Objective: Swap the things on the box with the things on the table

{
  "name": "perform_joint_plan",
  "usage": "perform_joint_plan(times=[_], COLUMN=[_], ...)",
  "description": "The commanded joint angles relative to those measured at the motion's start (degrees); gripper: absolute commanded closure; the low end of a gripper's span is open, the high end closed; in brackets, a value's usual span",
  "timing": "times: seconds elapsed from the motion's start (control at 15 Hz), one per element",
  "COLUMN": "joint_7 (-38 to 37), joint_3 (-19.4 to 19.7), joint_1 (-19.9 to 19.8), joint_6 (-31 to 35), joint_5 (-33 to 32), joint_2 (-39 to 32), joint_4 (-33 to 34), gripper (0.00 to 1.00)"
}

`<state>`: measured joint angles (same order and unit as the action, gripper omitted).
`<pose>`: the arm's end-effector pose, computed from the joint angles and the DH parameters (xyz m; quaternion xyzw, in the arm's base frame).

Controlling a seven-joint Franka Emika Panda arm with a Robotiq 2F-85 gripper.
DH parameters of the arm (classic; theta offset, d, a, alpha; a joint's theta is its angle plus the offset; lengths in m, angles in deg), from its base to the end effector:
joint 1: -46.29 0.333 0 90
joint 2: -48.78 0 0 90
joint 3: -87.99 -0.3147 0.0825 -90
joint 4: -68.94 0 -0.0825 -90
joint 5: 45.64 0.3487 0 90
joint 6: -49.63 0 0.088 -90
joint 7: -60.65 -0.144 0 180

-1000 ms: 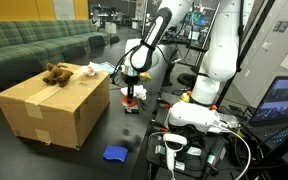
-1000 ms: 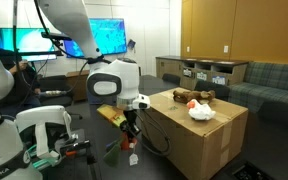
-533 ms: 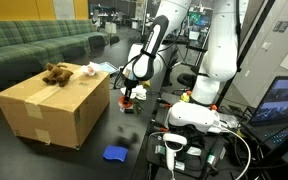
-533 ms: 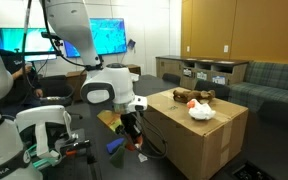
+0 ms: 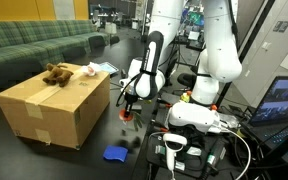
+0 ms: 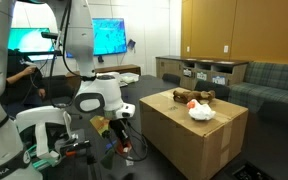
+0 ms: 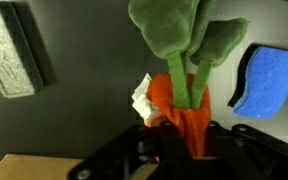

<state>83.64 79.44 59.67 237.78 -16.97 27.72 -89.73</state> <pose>0.3592 0.0974 0.1180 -0.9887 -0.1343 -0.0664 0.0083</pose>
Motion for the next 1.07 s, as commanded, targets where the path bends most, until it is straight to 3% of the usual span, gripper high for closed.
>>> perform_joint_plan(times=[0.0,0.2,0.27,0.67,0.87,1.0], joint_7=[-3.69,-6.08,-6.66,-11.42,-12.73,-13.00], joint_3=[-0.98,-2.10,-2.59,-6.30,-5.76,-5.52], joint_1=[5.16,6.98,7.12,6.17,7.68,8.23], joint_6=[2.77,2.48,2.33,4.80,6.72,6.95], joint_5=[5.20,7.78,8.32,9.09,9.36,9.45], joint_2=[-1.70,-1.56,-1.22,-0.97,-1.47,-1.48], joint_4=[0.02,0.10,0.11,0.71,0.83,0.83], gripper=[0.96,0.92,0.65,0.18,0.00,0.00])
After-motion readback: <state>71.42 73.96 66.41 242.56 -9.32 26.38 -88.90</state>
